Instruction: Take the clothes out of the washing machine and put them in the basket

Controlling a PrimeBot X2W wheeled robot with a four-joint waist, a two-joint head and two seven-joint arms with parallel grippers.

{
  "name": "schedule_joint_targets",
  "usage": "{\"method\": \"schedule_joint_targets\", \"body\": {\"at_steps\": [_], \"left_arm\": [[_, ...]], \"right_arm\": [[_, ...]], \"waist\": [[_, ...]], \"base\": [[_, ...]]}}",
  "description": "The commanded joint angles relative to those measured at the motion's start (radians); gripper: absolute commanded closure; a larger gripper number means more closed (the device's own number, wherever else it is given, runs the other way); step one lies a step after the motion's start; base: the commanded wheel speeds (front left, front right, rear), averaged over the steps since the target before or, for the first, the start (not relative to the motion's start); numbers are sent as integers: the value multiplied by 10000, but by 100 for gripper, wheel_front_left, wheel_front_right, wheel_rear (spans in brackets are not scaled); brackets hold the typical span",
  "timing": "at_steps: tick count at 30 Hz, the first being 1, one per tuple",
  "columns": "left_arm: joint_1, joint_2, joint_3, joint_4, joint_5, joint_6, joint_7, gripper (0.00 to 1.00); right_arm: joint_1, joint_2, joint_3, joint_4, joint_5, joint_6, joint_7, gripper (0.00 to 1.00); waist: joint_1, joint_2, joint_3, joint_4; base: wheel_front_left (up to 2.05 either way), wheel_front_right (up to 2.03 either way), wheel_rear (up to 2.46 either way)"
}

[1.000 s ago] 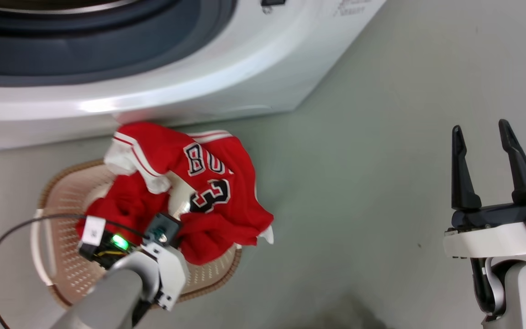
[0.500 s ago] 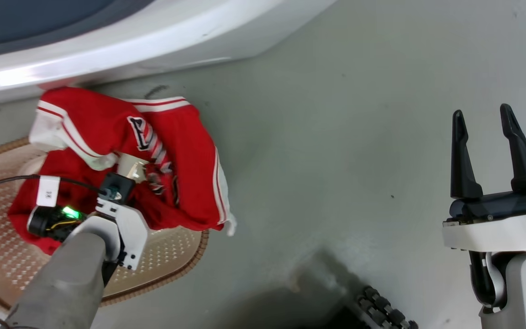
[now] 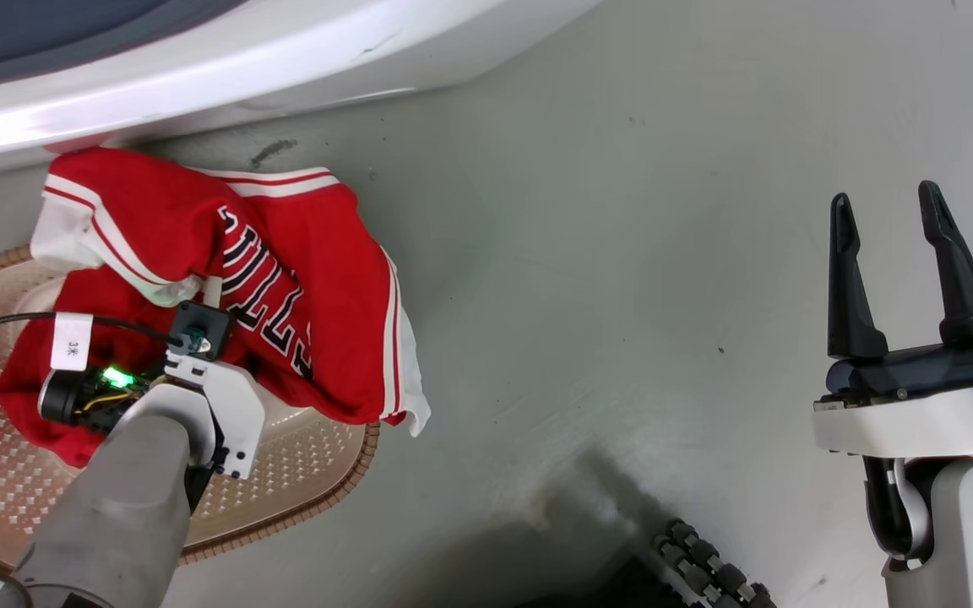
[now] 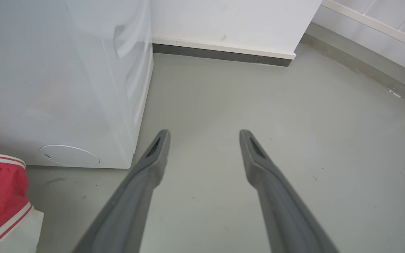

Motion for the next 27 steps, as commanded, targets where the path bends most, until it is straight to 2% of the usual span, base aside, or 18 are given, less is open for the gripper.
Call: {"method": "schedule_joint_targets", "body": {"at_steps": [1, 10, 20, 27], "left_arm": [[52, -76, -4, 27, -25, 38, -93, 0], [468, -436, 233, -473, -248, 11, -494, 0], [1567, -328, 1582, -3350, 47, 429, -494, 0], [2608, -156, 2383, -5401, 986, 780, -494, 0]], "right_arm": [[-110, 10, -23, 46, -63, -11, -20, 0], [21, 10, -387, 306, -302, -9, -20, 0], [342, 4, -742, 535, -901, -9, -20, 0], [693, 3, -1103, 702, -1059, -9, -20, 0]], "waist": [[-1, 0, -134, 63], [-1, 0, -1527, 576], [-1, 0, -3690, 1650], [-1, 0, -4824, 2242]], "base": [[0, 0, 0], [0, 0, 0], [0, 0, 0], [0, 0, 0]]}}
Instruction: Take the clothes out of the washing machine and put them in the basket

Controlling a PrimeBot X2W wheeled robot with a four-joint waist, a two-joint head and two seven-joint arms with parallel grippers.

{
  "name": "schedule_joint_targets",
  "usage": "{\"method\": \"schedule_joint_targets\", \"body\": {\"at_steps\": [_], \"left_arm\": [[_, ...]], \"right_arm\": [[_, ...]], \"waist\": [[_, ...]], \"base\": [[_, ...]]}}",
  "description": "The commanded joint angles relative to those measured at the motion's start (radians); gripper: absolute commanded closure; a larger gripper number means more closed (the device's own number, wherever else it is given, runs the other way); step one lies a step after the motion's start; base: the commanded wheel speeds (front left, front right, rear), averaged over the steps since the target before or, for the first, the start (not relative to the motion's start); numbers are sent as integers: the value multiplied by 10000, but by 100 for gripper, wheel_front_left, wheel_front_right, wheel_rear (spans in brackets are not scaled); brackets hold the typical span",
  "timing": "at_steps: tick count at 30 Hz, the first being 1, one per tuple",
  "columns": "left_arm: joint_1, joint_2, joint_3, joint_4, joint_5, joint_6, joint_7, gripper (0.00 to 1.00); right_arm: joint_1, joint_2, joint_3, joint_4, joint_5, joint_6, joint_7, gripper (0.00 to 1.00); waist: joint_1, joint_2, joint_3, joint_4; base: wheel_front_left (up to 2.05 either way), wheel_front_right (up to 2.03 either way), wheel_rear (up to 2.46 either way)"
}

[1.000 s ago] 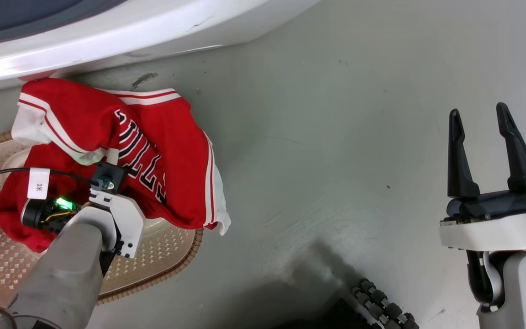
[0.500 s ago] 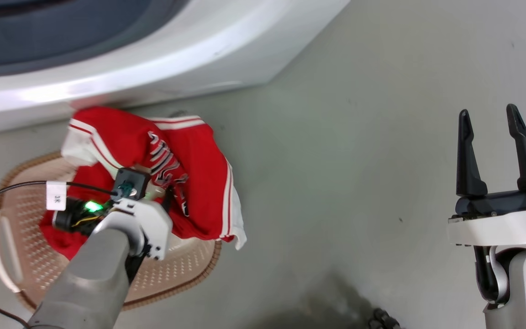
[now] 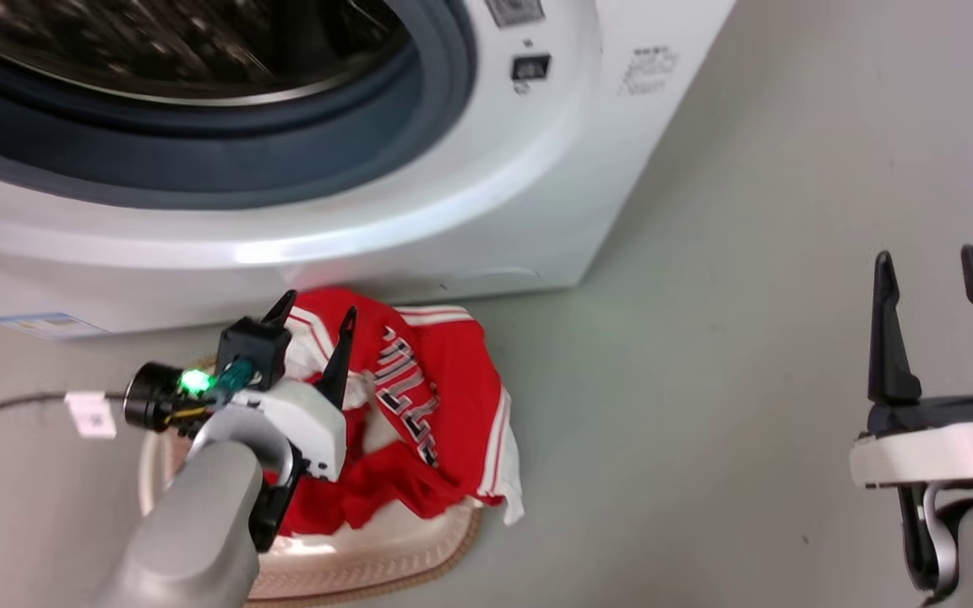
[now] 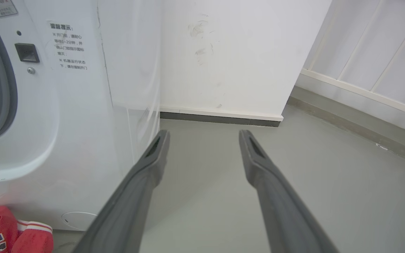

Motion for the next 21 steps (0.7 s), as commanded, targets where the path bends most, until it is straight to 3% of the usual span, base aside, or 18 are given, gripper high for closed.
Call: {"method": "schedule_joint_targets", "body": {"at_steps": [1, 12, 21], "left_arm": [[207, 15, 86, -89, 25, 63, -24, 0], [2665, -217, 2381, -3967, 1371, 588, -25, 0], [4546, -1011, 3711, -6191, 2399, 920, -24, 0]], "right_arm": [[128, -9, 1, 23, -61, -7, -20, 0], [891, -12, -115, -117, -242, -9, -19, 0], [1551, -9, 147, -380, -109, -9, -19, 0]], "waist": [[1, 0, -698, 555], [1, 0, -2111, 1408], [1, 0, -2739, 1684]], "base": [[0, 0, 0], [0, 0, 0], [0, 0, 0]]}}
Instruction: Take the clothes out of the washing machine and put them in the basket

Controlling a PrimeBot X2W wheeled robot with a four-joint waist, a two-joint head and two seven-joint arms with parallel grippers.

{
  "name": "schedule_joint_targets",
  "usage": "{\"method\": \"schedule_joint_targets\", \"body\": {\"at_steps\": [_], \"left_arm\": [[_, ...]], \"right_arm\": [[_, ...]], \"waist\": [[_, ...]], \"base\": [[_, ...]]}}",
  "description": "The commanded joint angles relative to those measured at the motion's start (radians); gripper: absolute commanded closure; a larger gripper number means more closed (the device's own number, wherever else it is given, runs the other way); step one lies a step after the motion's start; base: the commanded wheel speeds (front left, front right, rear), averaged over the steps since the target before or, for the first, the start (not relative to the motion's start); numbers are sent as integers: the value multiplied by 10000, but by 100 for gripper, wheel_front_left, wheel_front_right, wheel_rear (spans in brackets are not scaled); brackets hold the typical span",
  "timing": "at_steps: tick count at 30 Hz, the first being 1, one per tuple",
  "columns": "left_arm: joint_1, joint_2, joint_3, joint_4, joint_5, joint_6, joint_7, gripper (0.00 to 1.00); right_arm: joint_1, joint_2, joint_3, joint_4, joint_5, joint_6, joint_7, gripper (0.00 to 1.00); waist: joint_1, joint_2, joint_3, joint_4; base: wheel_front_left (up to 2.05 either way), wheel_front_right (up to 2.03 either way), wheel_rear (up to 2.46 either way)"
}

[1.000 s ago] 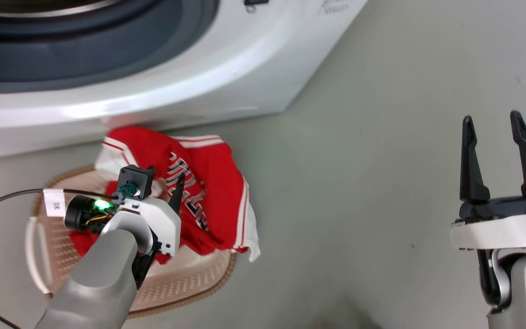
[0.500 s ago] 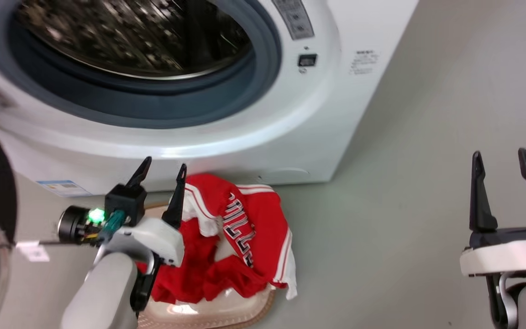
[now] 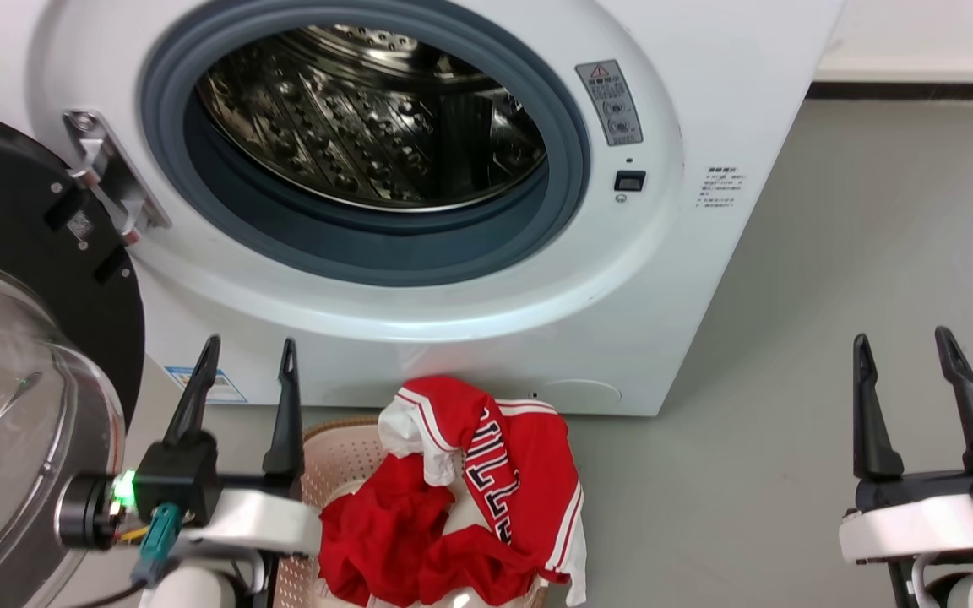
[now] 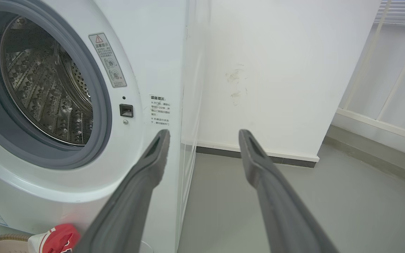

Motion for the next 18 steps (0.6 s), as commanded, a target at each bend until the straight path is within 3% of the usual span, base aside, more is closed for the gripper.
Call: {"method": "schedule_joint_targets", "body": {"at_steps": [1, 18], "left_arm": [[173, -79, 102, -71, 62, 21, -22, 0], [1650, -973, 979, -373, 905, -580, -22, 0]], "right_arm": [[149, -11, 10, -40, 55, -11, -16, 0], [1136, -11, 269, 400, 468, -9, -17, 0]], "waist": [[2, -1, -145, 34], [2, -1, -996, -367]], "base": [[0, 0, 0], [0, 0, 0]]}}
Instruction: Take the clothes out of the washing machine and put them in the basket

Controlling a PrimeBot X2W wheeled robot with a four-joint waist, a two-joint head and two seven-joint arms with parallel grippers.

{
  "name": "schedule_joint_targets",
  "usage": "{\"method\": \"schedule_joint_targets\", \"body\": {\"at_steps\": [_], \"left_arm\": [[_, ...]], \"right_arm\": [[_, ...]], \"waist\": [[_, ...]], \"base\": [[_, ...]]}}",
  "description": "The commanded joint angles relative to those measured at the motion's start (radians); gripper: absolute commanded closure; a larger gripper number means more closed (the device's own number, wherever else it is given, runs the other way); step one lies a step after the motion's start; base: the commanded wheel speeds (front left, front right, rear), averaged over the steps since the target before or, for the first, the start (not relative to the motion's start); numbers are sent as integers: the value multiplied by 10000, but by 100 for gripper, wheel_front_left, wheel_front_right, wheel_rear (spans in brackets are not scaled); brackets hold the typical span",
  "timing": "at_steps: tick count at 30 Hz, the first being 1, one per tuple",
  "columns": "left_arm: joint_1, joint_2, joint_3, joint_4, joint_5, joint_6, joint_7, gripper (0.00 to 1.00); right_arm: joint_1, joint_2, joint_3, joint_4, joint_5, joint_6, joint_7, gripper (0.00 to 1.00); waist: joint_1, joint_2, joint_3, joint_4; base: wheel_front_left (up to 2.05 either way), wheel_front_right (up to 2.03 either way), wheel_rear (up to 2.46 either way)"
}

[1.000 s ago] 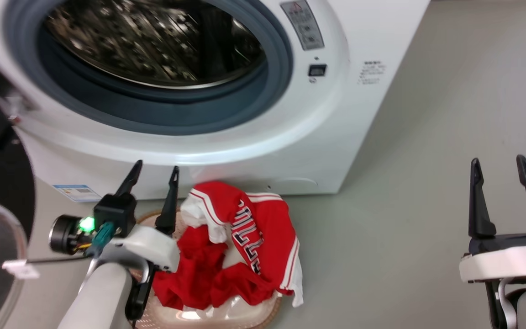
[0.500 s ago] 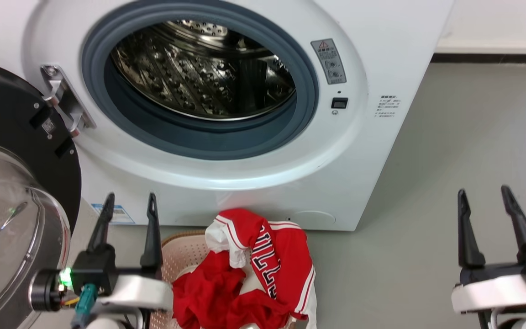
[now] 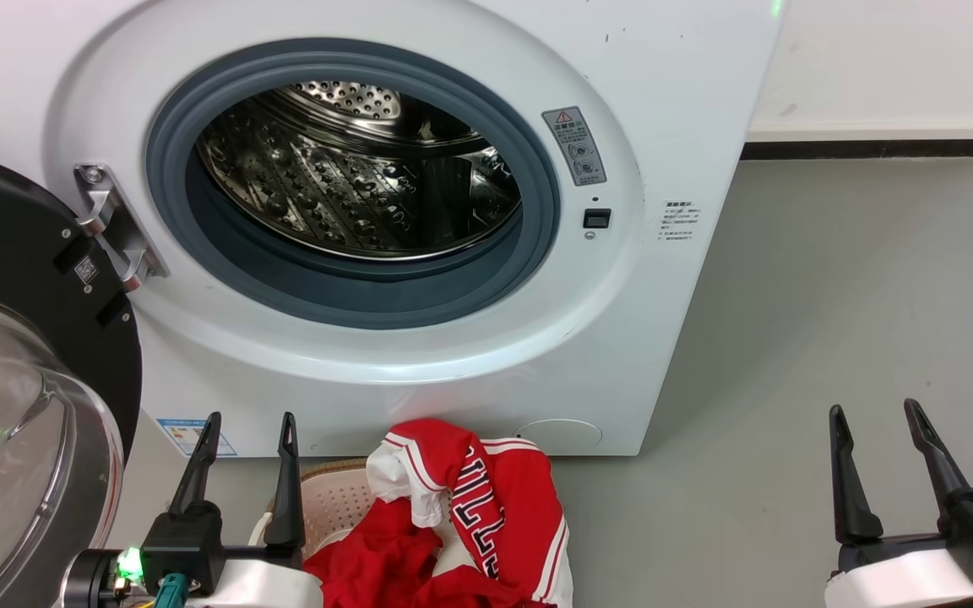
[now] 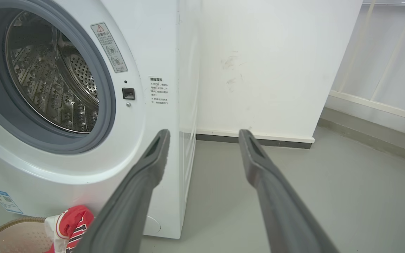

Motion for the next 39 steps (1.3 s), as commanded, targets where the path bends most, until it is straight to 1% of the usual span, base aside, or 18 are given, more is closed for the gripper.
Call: {"method": "schedule_joint_targets", "body": {"at_steps": [1, 14, 19, 20, 21, 25, 37, 39], "left_arm": [[62, -49, 66, 21, 65, -43, -22, 0], [7, -262, 248, 221, 208, -349, -22, 0], [-55, -343, 335, 167, 219, -415, -22, 0], [-95, -352, 338, 86, 199, -483, -24, 0], [-2, -317, 309, 106, 173, -496, 2, 100], [101, -321, 266, 452, 119, -504, 64, 100], [-211, -364, 517, 741, -2398, -694, 690, 100], [-232, -367, 531, 758, -2592, -709, 733, 100]], "right_arm": [[105, -6, 22, 8, 76, -7, -17, 0], [59, -6, 0, 172, -71, -7, -16, 0], [12, -6, -19, 168, -96, -9, -17, 0], [2, -6, -20, 168, -101, -9, -16, 0], [8, 0, -16, 152, -60, 0, 0, 100], [44, 36, -7, 495, -22, 2, 24, 100], [-276, 28, -32, 767, 2630, 1, 640, 100], [-297, 28, -31, 785, 2836, 1, 685, 100]], "waist": [[1, -1, -11, -27], [1, -1, -8, -116], [1, -1, 33, -107], [1, -1, 45, -105], [1, -1, 48, -106], [2, -1, 53, -105], [2, -1, 17, -76], [2, -1, 14, -74]], "base": [[0, 0, 0], [0, 0, 0], [0, 0, 0], [0, 0, 0], [0, 0, 0], [0, 0, 0], [0, 0, 0], [0, 0, 0]]}}
